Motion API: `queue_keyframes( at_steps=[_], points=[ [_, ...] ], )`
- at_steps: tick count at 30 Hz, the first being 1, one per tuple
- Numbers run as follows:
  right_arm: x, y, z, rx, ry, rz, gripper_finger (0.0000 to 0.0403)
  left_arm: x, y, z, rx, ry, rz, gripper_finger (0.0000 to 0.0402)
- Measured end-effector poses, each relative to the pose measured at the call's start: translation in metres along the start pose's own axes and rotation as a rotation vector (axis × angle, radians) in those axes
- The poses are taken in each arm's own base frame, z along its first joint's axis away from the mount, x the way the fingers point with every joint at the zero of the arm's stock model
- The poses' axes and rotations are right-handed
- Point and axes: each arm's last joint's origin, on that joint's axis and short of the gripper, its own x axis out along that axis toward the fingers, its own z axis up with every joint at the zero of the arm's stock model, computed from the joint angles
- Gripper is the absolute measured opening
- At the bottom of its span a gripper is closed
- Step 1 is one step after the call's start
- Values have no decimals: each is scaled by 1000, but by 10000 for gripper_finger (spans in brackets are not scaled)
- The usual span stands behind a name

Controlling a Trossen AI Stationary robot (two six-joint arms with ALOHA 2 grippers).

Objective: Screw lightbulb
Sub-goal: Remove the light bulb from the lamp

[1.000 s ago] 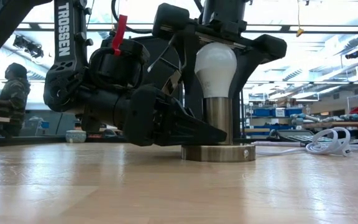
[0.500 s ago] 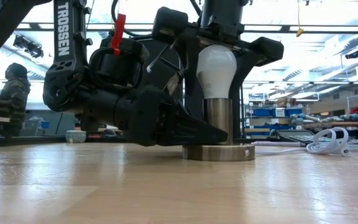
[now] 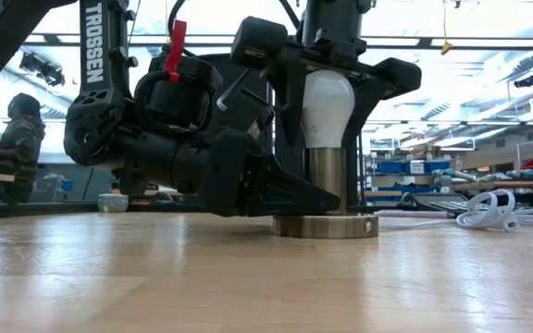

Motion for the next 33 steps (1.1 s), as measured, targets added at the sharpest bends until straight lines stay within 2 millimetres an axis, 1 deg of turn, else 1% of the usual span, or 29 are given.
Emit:
queue_keyframes(
  at_steps=[5,11,13,16,18,21,29,31,33],
  points=[
    [1,0,0,-20,-2,-2,250,0,0,0,0,0,0,198],
    [1,-1,0,-58,-6,-15,249,0,0,0,0,1,2,198],
    [1,-1,0,-107,-6,-15,254,0,0,0,0,2,3,198],
    [1,-1,0,-236,-5,-15,256,0,1,0,0,2,7,198],
    [1,-1,1,-349,-4,-15,256,0,1,0,1,2,9,198],
    [2,-1,1,-583,0,-11,256,0,1,0,1,3,13,198],
    [2,-1,0,-1435,13,-2,267,0,1,0,1,4,12,198],
    [2,-1,1,-1609,9,-8,266,0,1,0,1,4,10,198],
    [2,-1,0,-1727,9,-8,265,0,1,0,1,4,9,198]
  ],
)
